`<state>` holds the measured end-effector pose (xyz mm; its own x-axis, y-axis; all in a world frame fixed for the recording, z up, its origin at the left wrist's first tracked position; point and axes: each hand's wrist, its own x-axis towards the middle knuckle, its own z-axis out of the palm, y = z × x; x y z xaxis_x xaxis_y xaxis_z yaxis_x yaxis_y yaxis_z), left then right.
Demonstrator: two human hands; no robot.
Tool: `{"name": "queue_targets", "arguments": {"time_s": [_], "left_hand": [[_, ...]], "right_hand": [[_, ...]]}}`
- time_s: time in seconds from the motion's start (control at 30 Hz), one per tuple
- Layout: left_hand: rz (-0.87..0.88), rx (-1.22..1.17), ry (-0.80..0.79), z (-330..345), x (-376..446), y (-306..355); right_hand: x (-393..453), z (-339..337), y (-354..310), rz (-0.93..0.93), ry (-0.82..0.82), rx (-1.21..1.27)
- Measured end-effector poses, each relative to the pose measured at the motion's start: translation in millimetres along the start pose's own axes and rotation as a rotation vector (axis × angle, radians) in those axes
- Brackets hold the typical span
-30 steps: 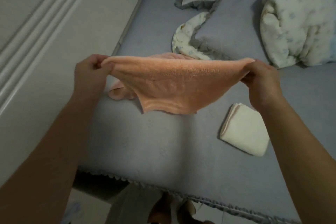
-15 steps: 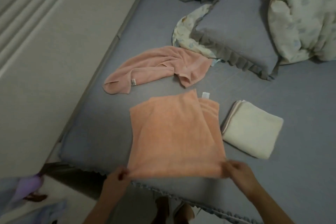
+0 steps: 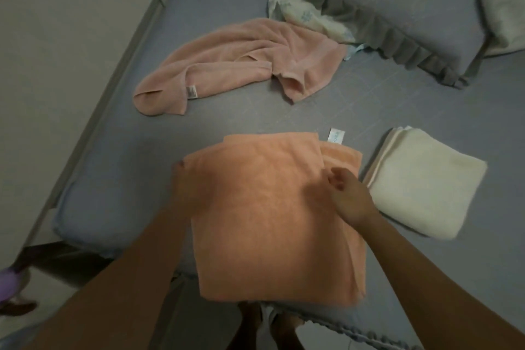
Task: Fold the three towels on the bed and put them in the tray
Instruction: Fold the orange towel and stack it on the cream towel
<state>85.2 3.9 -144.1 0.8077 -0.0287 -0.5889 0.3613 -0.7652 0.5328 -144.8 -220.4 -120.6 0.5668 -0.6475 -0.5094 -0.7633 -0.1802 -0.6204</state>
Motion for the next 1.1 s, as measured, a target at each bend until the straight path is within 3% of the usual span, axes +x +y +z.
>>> {"name": "queue_targets", "arguments": {"time_s": [0.23,0.37,0.43,0.63,0.73,0.93,1.1], "left_hand": [[-0.11,-0.121,0.015,-5,51,-15],[-0.009,-0.353,-0.066,-17,49,-21],[0.079,-0.333,-0.118,-22,41,-17],[0.186,-0.112,-0.198,-11,27,-1],[0.212,-0.006,-0.219,11,30,12],[0.183,-0.262,-0.305,32,54,38],[0.113,-0.228,-0.369,32,65,42]], "right_hand": [[66,30,-17,0.119,0.095,0.286],[57,33,-22,0.174,0.007,0.327],[42,21,-23,0.111,-0.01,0.296],[-6,-31,13,0.249,0.268,0.221],[0,-31,18,0.221,0.279,0.128],[46,-11,10,0.192,0.402,0.137],[63,6,10,0.343,0.186,-0.018]]}}
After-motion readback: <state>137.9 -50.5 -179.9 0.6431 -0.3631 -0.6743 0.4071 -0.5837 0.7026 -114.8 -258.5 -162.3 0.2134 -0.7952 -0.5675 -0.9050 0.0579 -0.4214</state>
